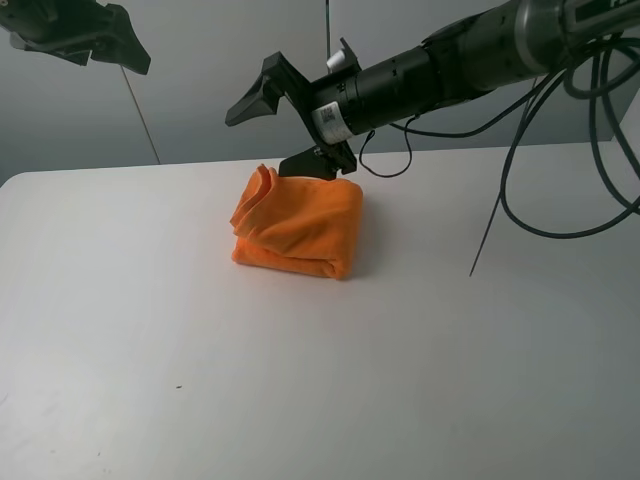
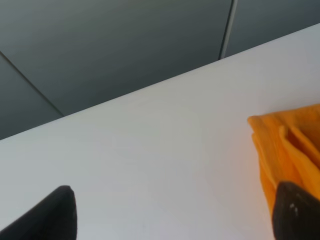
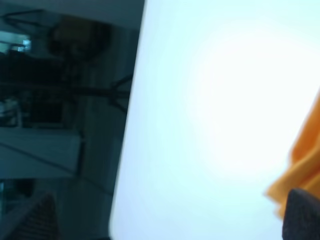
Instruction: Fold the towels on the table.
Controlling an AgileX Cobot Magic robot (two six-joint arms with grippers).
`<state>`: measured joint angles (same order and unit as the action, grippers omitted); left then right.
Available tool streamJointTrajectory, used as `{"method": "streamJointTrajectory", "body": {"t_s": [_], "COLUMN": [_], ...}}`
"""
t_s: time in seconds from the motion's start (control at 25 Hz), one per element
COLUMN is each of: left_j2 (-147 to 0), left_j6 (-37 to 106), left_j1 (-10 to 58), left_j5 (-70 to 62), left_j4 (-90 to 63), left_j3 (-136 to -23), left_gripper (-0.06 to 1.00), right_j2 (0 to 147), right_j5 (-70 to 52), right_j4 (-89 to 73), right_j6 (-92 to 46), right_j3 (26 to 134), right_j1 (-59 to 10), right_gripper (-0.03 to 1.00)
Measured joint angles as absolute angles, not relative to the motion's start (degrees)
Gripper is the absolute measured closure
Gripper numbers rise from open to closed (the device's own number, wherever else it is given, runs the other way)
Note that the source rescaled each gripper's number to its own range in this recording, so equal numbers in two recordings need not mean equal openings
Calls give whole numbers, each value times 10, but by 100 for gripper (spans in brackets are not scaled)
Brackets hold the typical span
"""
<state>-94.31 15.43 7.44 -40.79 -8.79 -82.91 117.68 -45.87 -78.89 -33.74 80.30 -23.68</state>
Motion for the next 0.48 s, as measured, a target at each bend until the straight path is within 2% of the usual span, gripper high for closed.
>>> {"method": "streamJointTrajectory", "body": {"t_s": [0.24,0.48], "left_j2": [-900,-796], "left_j6": [140,137], "left_j1": [42,3], "left_j5": [-476,-513], "left_j4": [-122,-148], "left_j3": [-820,-728], "left_gripper": [-6,-6], "right_j2": [1094,897], "right_j5": [-435,-395], "right_j4": [-484,-153], "right_j6": [-220,-53], "right_j3": [787,666], "right_j1": [-151,-128], "right_gripper": [1,1]}}
